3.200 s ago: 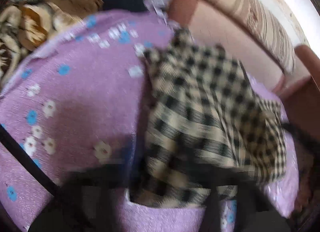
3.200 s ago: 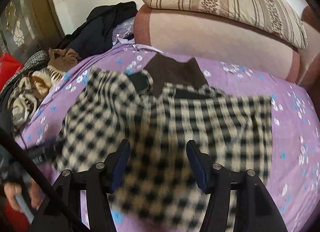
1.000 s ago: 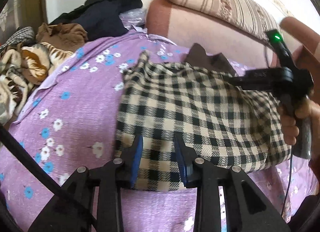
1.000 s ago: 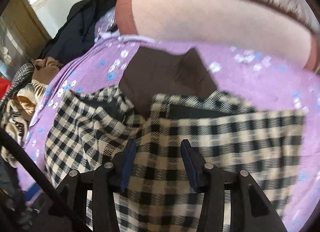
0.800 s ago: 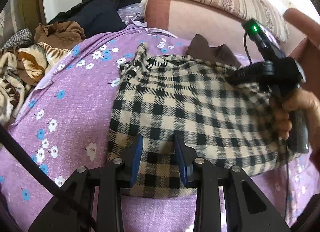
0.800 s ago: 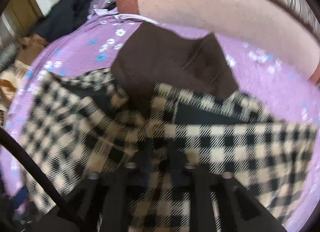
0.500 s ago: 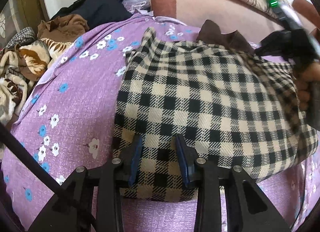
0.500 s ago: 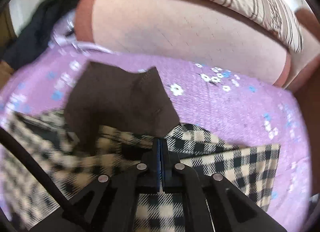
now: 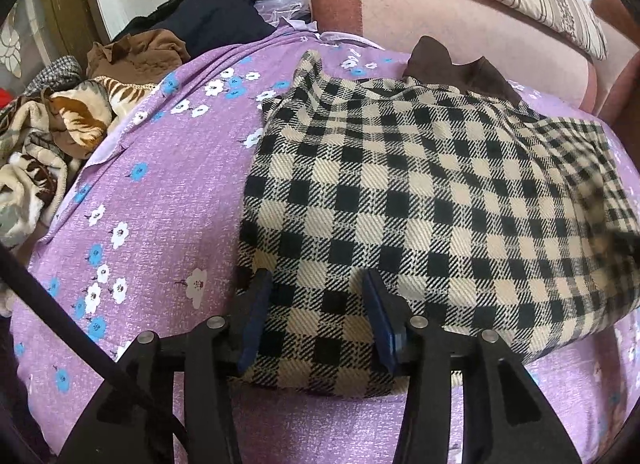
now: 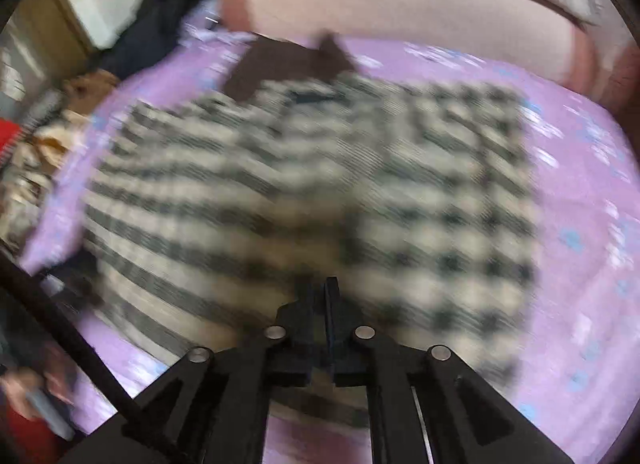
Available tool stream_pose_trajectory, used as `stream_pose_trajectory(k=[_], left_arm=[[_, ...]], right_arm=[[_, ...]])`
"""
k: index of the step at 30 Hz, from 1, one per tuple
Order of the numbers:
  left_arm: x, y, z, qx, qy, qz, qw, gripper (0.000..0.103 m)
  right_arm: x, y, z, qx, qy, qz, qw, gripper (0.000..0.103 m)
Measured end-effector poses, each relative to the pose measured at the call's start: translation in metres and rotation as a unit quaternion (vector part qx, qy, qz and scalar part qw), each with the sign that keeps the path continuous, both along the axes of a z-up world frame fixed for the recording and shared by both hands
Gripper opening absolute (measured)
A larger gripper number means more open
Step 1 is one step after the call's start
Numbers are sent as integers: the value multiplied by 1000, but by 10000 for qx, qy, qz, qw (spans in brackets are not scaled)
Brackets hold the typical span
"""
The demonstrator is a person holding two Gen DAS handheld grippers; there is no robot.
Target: Fold large clothes
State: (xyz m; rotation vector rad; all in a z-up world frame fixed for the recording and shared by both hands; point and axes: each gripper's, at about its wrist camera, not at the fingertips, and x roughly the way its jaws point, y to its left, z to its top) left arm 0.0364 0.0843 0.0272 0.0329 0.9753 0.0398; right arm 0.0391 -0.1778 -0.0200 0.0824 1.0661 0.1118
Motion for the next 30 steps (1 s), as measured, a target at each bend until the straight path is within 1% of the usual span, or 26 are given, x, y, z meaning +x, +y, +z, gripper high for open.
stream_pose_trajectory(k=[2, 3, 4, 5, 7, 8, 9, 11, 12, 14, 16, 19, 20, 22, 25, 27, 30], left_arm=[[-2, -1, -1, 75, -19, -15, 10000, 46], [-3, 0, -1, 144, -28, -17, 9999, 46], [-4, 0, 0, 186, -45, -14, 9998, 46], [-6, 2, 1, 229, -66, 0, 9997, 46], [-9, 7, 4, 391, -92, 114, 9991, 46], [-10, 12, 5, 570, -118, 286, 9979, 46], [-10, 18, 5, 651, -139, 397, 9970, 46], [-9, 30, 5, 726, -109, 602, 9955, 46], [-8, 40, 3, 772, -78, 776, 9940, 48], [-7, 53, 2, 675, -29, 967, 9930, 50], [-7, 68, 1, 740, 21, 1272, 9891, 50], [-9, 89, 6, 415, -7, 1577, 9866, 50], [-11, 96, 11, 238, -86, 1659, 9858, 50], [-16, 101, 17, 46, -222, 1711, 9850, 50], [-22, 97, 28, -241, -460, 1586, 9860, 50], [-25, 86, 36, -320, -636, 1346, 9883, 50], [-25, 65, 41, -390, -753, 995, 9914, 50]], right_arm=[[-13, -36, -11, -446, 118, -386, 9982, 7], [-17, -47, -11, -526, 134, -537, 9971, 7], [-23, -64, -10, -672, 147, -807, 9944, 7], [-31, -85, -7, -770, 147, -1126, 9905, 9], [-47, -113, 1, -561, 107, -1480, 9873, 13], [-54, -122, 7, -398, 68, -1584, 9865, 13], [-61, -130, 11, -272, 5, -1662, 9857, 13], [-73, -138, 18, -101, -133, -1752, 9844, 16], [-79, -139, 21, 2, -221, -1764, 9841, 19], [-84, -130, 26, 162, -336, -1724, 9843, 21], [-84, -113, 30, 326, -436, -1613, 9854, 22], [-75, -85, 35, 449, -567, -1356, 9881, 22], [-74, -76, 37, 474, -616, -1251, 9891, 22], [-69, -54, 40, 474, -704, -1038, 9910, 23], [-65, -26, 37, 494, -707, -724, 9936, 25], [-60, -8, 31, 505, -645, -540, 9952, 26], [-52, 9, 16, 529, -498, -363, 9967, 26]])
